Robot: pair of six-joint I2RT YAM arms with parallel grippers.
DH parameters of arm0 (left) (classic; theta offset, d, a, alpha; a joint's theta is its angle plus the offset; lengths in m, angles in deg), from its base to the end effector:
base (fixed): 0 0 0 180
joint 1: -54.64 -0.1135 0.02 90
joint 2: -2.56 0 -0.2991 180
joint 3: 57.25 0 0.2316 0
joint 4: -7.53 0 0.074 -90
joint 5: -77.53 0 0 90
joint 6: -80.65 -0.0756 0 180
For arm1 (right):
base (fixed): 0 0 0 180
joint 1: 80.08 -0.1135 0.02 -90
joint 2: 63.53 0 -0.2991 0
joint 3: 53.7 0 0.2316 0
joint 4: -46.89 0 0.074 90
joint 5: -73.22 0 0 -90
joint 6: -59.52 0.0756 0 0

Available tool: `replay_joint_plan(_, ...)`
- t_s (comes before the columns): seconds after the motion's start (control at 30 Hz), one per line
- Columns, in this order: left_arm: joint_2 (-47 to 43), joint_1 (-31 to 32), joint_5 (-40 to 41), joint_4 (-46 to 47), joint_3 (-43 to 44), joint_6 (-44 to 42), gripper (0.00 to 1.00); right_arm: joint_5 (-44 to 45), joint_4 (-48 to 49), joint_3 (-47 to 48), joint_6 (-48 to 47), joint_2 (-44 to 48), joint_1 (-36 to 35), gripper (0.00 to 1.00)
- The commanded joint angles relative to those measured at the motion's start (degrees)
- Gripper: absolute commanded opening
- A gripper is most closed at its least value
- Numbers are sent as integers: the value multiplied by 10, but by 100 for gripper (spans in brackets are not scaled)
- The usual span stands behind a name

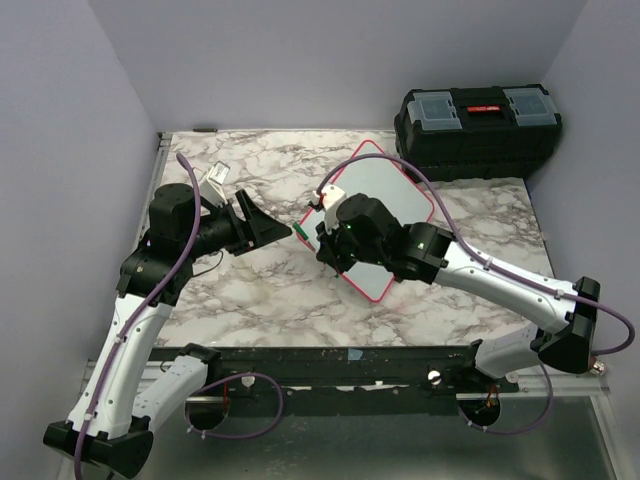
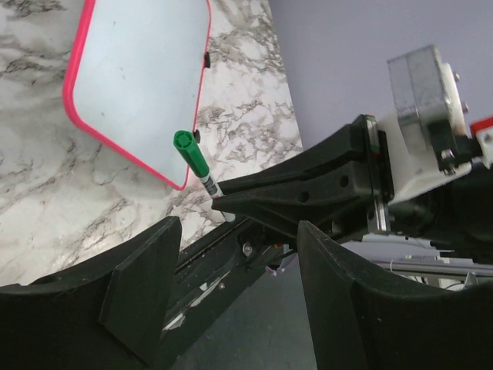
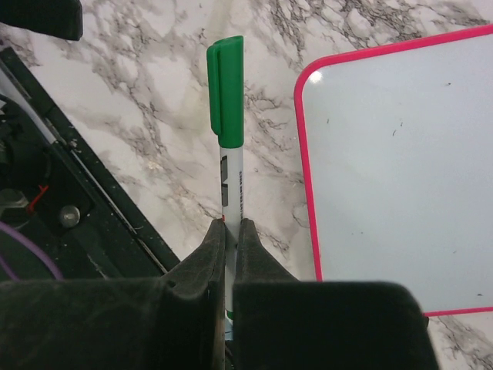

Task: Write a sentence on the whiteboard
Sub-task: Open the whiteboard marker.

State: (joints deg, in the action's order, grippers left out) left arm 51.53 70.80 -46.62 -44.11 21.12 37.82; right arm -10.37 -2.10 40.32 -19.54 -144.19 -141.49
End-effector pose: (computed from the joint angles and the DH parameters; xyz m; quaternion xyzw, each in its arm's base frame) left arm 0.1340 -0.0830 0.4011 -0.0544 0.8085 -0.4872 0.3256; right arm 0.1596 0.2752 0.3753 -0.3555 0.8143 0.2291 0.3976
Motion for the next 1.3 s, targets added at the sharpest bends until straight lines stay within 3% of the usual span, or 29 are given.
replay_joint_plan(0.0,-1,3,47,-31,-1,22,64,86,-9,21,-19,-7,-30,1)
replay_joint_plan(0.43,17,4,44,-16,-23,34,56,182,2,24,-58,-37,-106,1)
replay_joint_plan(1.03,20,6,7,32,-84,58,50,187,29,35,-76,-47,-134,1)
replay_joint_plan(1.27,23,7,-6,52,-97,75,38,194,33,32,-80,-46,-140,1)
